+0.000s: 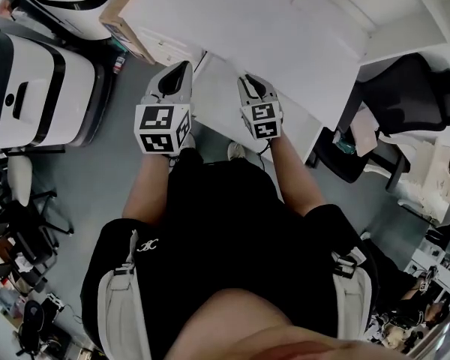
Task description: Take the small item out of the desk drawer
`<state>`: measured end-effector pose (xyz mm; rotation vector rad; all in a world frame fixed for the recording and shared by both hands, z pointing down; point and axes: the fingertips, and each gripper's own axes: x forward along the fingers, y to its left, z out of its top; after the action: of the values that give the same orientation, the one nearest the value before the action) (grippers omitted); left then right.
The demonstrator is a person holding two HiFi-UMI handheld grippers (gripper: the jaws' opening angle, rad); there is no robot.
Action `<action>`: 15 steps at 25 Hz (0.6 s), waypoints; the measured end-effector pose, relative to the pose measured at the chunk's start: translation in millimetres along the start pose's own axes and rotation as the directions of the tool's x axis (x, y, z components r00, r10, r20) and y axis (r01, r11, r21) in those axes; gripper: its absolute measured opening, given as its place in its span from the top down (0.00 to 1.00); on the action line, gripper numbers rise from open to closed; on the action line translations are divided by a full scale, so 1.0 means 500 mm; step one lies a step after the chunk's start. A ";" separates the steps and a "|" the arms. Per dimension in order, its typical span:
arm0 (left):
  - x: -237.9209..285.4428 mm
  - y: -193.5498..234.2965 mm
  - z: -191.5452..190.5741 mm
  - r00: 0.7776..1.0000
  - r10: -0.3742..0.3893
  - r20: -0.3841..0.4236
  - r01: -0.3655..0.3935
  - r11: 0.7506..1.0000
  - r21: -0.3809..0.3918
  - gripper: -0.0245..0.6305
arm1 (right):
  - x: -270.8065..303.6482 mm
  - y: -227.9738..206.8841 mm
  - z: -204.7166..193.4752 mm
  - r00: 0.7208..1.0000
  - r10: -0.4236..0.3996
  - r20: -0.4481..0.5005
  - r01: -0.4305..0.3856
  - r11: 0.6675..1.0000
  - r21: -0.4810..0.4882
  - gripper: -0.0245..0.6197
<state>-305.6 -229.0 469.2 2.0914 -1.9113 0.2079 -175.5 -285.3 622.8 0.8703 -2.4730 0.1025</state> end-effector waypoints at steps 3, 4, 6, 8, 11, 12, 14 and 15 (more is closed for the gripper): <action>0.008 -0.018 0.023 1.000 -0.021 0.020 0.020 1.000 0.015 0.94 | -0.042 -0.034 0.088 0.993 -0.048 0.111 0.048 0.999 0.004 0.86; 0.012 -0.025 0.033 0.999 -0.030 0.027 0.029 0.999 0.021 0.94 | -0.058 -0.047 0.117 0.987 -0.065 0.147 0.064 0.998 0.009 0.86; 0.019 -0.042 0.051 0.998 -0.050 0.043 0.048 0.998 0.037 0.94 | -0.093 -0.074 0.172 0.971 -0.103 0.216 0.101 0.995 0.019 0.86; 0.026 -0.062 0.068 0.996 -0.070 0.059 0.067 0.996 0.052 0.94 | -0.133 -0.102 0.220 0.949 -0.146 0.281 0.144 0.989 0.027 0.86; 0.040 -0.089 0.094 0.992 -0.100 0.079 0.094 0.993 0.074 0.94 | -0.194 -0.144 0.285 0.902 -0.220 0.370 0.219 0.975 0.045 0.86; 0.045 -0.098 0.103 0.991 -0.108 0.082 0.101 0.992 0.079 0.94 | -0.216 -0.156 0.306 0.884 -0.246 0.398 0.245 0.968 0.055 0.86; 0.056 -0.116 0.119 0.988 -0.127 0.087 0.120 0.989 0.082 0.94 | -0.260 -0.181 0.339 0.844 -0.297 0.446 0.296 0.952 0.074 0.86; 0.061 -0.128 0.125 0.986 -0.140 0.089 0.133 0.988 0.083 0.94 | -0.283 -0.193 0.349 0.826 -0.321 0.463 0.318 0.944 0.087 0.86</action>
<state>-244.8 -273.1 411.4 2.3114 -1.8289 0.1566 -100.6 -322.7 392.9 1.4466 -2.7125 -0.2527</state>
